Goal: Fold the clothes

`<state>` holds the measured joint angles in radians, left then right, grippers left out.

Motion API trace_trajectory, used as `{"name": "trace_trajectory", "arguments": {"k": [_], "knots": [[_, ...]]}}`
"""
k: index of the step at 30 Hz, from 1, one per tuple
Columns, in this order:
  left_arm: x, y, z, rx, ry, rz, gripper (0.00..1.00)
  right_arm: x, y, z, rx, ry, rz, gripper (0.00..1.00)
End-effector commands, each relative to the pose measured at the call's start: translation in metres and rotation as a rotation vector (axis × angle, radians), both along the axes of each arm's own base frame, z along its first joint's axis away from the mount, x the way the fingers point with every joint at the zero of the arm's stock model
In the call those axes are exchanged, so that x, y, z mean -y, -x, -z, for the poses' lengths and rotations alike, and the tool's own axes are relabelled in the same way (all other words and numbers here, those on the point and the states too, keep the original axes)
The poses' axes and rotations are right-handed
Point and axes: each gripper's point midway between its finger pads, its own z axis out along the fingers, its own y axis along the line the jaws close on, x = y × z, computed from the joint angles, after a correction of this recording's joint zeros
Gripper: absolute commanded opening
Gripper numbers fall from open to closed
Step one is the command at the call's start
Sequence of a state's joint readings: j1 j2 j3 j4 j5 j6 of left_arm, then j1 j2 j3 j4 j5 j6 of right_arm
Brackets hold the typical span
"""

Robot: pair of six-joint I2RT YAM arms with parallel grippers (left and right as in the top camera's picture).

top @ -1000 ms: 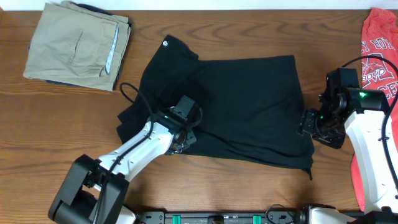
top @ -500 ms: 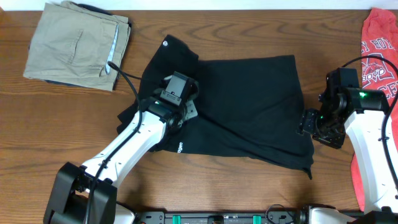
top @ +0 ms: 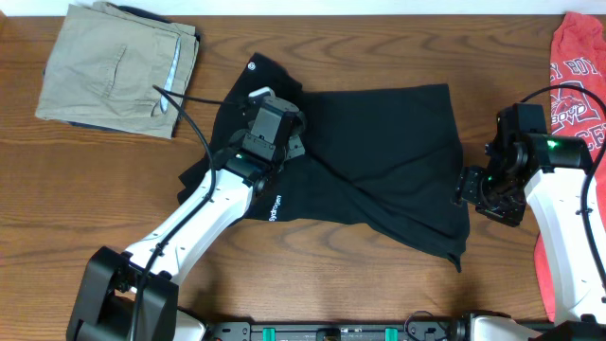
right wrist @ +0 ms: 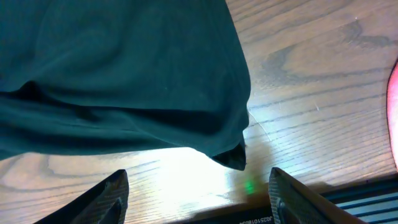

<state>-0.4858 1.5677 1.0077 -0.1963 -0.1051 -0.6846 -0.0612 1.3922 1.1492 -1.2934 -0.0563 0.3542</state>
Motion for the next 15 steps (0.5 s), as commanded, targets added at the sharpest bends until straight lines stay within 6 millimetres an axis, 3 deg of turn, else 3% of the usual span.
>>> {"name": "trace_trajectory", "arguments": {"k": [1, 2, 8, 11, 15], "knots": [[-0.006, -0.002, 0.0, 0.011, -0.067, 0.035, 0.82, -0.002, 0.001, -0.001, 0.001, -0.005, -0.018, 0.7], [-0.007, 0.001, 0.001, 0.001, -0.078, 0.048, 0.86, -0.002, 0.002, -0.001, 0.0, -0.005, -0.018, 0.7], [-0.033, 0.037, 0.004, -0.135, -0.143, 0.036, 0.88, -0.002, 0.002, -0.001, -0.001, -0.005, -0.018, 0.71], [-0.054, 0.06, 0.02, -0.26, -0.188, 0.009, 0.88, -0.002, 0.002, -0.001, -0.003, -0.005, -0.018, 0.72], [-0.061, 0.083, 0.045, -0.421, -0.195, 0.037, 0.88, -0.002, 0.001, -0.001, 0.003, -0.005, -0.018, 0.72]]}}
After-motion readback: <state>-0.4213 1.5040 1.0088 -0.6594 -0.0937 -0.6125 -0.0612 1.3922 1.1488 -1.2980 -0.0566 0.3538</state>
